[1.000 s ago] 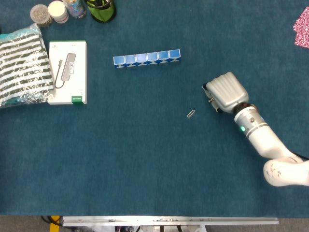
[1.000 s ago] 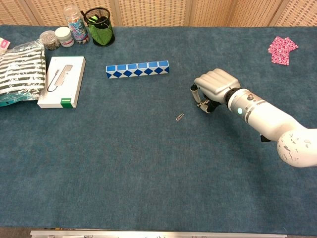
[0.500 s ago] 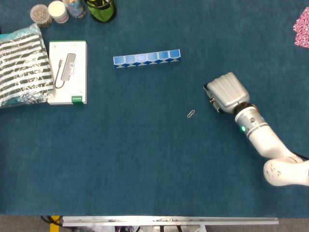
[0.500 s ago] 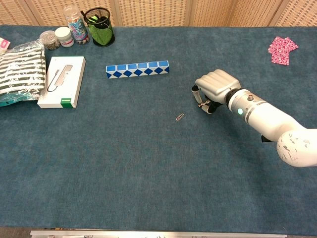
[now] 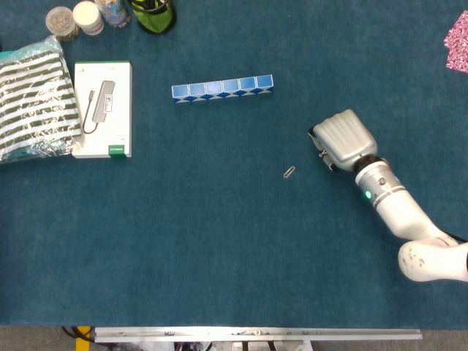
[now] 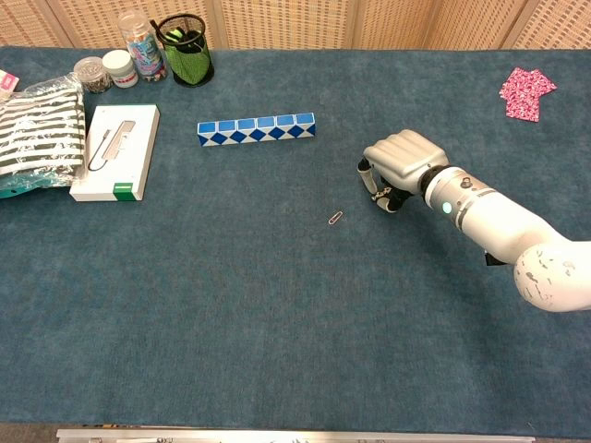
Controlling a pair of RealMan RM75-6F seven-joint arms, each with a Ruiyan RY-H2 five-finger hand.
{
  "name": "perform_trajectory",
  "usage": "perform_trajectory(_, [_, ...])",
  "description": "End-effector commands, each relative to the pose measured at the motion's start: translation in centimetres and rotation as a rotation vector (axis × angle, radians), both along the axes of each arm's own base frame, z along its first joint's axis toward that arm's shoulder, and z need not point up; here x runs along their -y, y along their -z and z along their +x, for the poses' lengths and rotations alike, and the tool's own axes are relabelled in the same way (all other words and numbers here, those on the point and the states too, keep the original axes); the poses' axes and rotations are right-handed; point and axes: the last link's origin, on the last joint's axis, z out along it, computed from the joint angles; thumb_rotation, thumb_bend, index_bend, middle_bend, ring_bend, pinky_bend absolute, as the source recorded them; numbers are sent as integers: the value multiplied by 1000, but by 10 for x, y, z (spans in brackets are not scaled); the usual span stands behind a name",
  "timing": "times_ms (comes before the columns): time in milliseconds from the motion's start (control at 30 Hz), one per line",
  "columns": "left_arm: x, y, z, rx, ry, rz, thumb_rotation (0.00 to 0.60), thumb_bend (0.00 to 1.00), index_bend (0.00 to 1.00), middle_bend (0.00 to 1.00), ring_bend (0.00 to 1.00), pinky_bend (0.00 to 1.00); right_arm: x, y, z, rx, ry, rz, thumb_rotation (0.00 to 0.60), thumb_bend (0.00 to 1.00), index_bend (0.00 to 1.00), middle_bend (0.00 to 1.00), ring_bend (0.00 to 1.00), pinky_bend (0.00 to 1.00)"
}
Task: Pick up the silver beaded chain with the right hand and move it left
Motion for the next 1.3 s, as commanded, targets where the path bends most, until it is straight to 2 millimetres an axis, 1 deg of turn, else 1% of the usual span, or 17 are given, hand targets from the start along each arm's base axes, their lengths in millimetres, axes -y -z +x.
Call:
perform_trajectory(33, [0,0,0,0,1,0,600,104,0,58,31,42,0,-1,0,7,2,0,600,293,596,999,1000,1000])
perform_trajectory(300, [1,-1,0,-4,-1,3,600,104,0,58,31,42,-6,-15,11,115,11,9,600,333,624,1000,1000,1000])
perform_trajectory(600, [0,-1,3,-8,4,2,600,104,0,58,31,42,-16,-45,27,290,17,37,600,336,645,1000,1000,1000])
perform_trajectory(700, [0,-1,4,-11,4,0,600,104,0,58,31,42,-22,-52,31,351,27,67,600,337,652,1000,1000,1000])
perform_trajectory(867, [-1,0,8,-13,14,-3,600,103,0,58,31,42,-29,-51,34,390,30,122,600,337,655,1000,1000,1000])
perform_trajectory(1300, [3,-1,7,-12,9,1,600,103,0,58,31,42,-42,-32,47,447,25,220,600,337,658,1000,1000,1000])
